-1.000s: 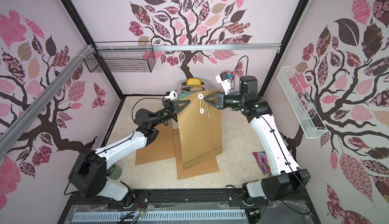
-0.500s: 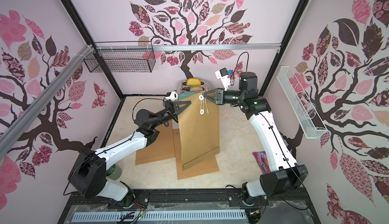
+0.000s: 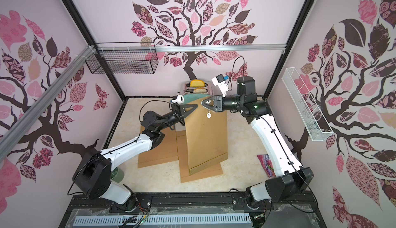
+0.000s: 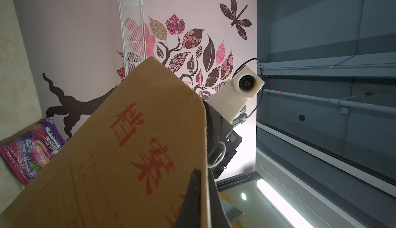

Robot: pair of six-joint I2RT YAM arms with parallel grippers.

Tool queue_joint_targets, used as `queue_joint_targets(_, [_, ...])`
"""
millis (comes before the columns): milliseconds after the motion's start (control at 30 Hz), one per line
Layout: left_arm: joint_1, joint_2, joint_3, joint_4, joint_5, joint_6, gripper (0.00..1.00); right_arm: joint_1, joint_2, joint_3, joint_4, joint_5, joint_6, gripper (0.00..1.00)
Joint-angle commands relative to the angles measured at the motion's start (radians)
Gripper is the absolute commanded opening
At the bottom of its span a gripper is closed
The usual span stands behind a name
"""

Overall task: Close the mouth of the file bag
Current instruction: Close the file bag.

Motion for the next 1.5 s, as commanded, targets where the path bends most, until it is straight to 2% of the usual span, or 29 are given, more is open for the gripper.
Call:
queue_joint_targets(0, [-0.004,0.003,0.035,0.009,-0.012,0.025,0.0,0.001,-0.04,0.007,-0.128,0.052,-0.097,0.0])
queue_joint_targets(133, [-0.003,0.006,0.041,0.0,-0.016,0.034,0.0,0.005,-0.05,-0.008,-0.181,0.074,-0.102,0.0])
queue_joint_targets(300, [-0.009,0.005,0.045,-0.016,-0.006,0.042,0.0,0.014,-0.053,-0.012,-0.162,0.154,0.001,0.0])
queue_joint_targets(500, [-0.008,0.002,0.014,-0.023,-0.009,0.055,0.0,0.014,-0.055,0.037,-0.116,0.148,0.09,0.0])
queue_joint_targets(633, [-0.011,0.003,0.016,-0.017,-0.007,0.049,0.0,0.013,-0.025,0.049,-0.14,0.129,0.083,0.0])
queue_joint_targets(800, [-0.021,-0.011,0.018,-0.021,-0.007,0.048,0.0,0.014,0.012,0.095,-0.213,0.204,0.035,0.0])
queue_joint_targets(933, [-0.027,-0.017,0.012,-0.03,-0.008,0.054,0.0,0.014,0.019,0.122,-0.183,0.213,0.052,0.0])
queue_joint_targets(1167, [-0.027,-0.01,-0.006,-0.001,-0.027,0.043,0.0,0.012,0.044,0.159,-0.197,0.19,0.038,0.0])
queue_joint_targets(1300, [-0.021,-0.006,-0.015,0.032,-0.041,0.023,0.0,0.011,0.004,0.097,-0.072,0.102,0.058,0.0])
queue_joint_targets(1467, [0.002,-0.016,-0.02,0.038,-0.051,0.019,0.0,-0.014,-0.024,0.045,-0.098,0.075,0.038,0.0])
